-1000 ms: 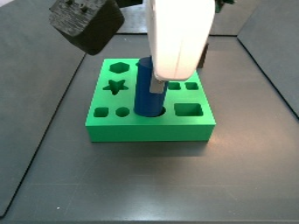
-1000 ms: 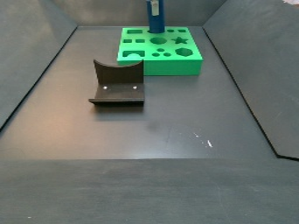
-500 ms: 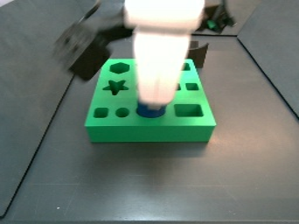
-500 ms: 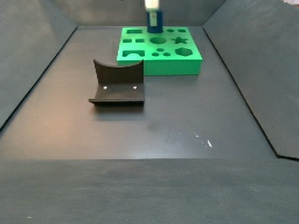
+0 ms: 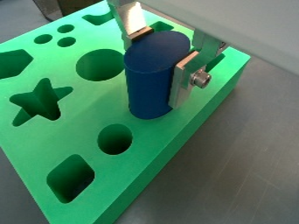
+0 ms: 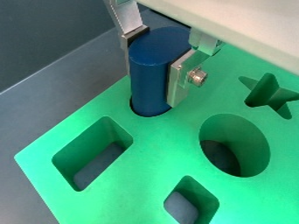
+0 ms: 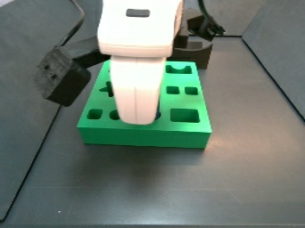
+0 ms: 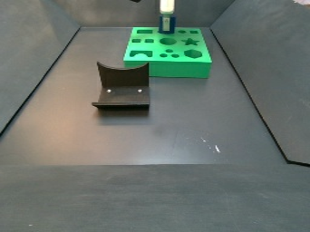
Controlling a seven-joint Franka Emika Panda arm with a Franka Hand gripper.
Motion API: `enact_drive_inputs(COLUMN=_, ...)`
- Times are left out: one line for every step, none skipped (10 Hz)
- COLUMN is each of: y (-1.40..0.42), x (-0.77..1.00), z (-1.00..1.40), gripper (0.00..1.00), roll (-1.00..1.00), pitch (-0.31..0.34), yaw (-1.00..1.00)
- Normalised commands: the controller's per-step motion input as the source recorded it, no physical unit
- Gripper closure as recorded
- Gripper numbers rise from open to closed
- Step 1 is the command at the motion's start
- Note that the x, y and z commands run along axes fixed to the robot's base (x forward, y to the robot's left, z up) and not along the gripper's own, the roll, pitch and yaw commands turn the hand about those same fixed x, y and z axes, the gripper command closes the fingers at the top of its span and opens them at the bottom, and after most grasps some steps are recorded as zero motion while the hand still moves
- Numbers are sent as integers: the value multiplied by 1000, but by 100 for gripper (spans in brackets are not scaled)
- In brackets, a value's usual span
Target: Insert the oval object.
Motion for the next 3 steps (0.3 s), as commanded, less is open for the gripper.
enact_drive_inputs(y=0, x=-120, z=-149, gripper=100, roll=0, pitch=-194, yaw=0)
enact_drive_inputs(y=0, x=0, z=0, gripper=100, roll=0, pitch=-7, yaw=0)
enact_drive_inputs(y=0, x=0, z=0, gripper=100, roll=0, pitch=0, yaw=0)
